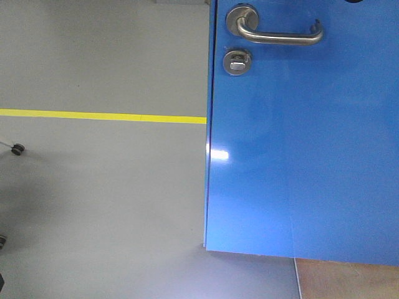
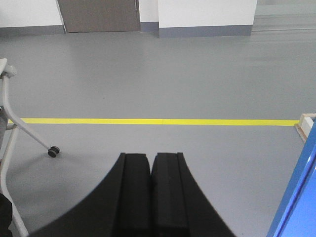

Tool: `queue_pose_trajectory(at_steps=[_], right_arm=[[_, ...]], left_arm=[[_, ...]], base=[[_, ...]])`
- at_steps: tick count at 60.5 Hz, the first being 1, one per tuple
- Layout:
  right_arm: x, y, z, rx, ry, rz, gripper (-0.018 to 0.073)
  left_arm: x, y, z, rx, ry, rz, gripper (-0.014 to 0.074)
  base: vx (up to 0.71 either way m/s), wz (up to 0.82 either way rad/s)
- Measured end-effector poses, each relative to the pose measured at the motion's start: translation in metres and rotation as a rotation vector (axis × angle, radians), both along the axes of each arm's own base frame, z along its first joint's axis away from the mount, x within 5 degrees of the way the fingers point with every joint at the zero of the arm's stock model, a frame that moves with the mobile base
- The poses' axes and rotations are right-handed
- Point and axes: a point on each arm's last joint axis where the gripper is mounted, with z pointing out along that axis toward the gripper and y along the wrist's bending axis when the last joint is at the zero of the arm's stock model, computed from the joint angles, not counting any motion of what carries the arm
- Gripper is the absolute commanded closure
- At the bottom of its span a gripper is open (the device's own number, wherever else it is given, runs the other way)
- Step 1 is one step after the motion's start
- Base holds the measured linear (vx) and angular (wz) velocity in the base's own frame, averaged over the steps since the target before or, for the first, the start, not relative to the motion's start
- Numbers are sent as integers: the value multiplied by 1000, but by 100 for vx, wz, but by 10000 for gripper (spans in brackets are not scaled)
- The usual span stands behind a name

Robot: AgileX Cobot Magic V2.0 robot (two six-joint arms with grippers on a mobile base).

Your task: Move to blue door and open it

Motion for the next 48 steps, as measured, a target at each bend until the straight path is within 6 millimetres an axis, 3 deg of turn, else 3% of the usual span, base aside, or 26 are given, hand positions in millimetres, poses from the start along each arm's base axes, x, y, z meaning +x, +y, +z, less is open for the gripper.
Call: queue_pose_trajectory(at_steps=[19, 27, 38, 48], right_arm=[[0, 0, 0, -3, 0, 1, 564], [-1, 2, -4, -95, -9, 20, 564], [-21, 3, -10, -530, -69, 130, 564], [-53, -13, -5, -996, -93, 182, 564]], left_arm=[[0, 0, 0, 0, 0, 0, 526], [0, 0, 0, 0, 0, 0, 526], [0, 0, 0, 0, 0, 0, 526], [0, 0, 0, 0, 0, 0, 526]], base=[[0, 0], [0, 0], [0, 0], [0, 0]])
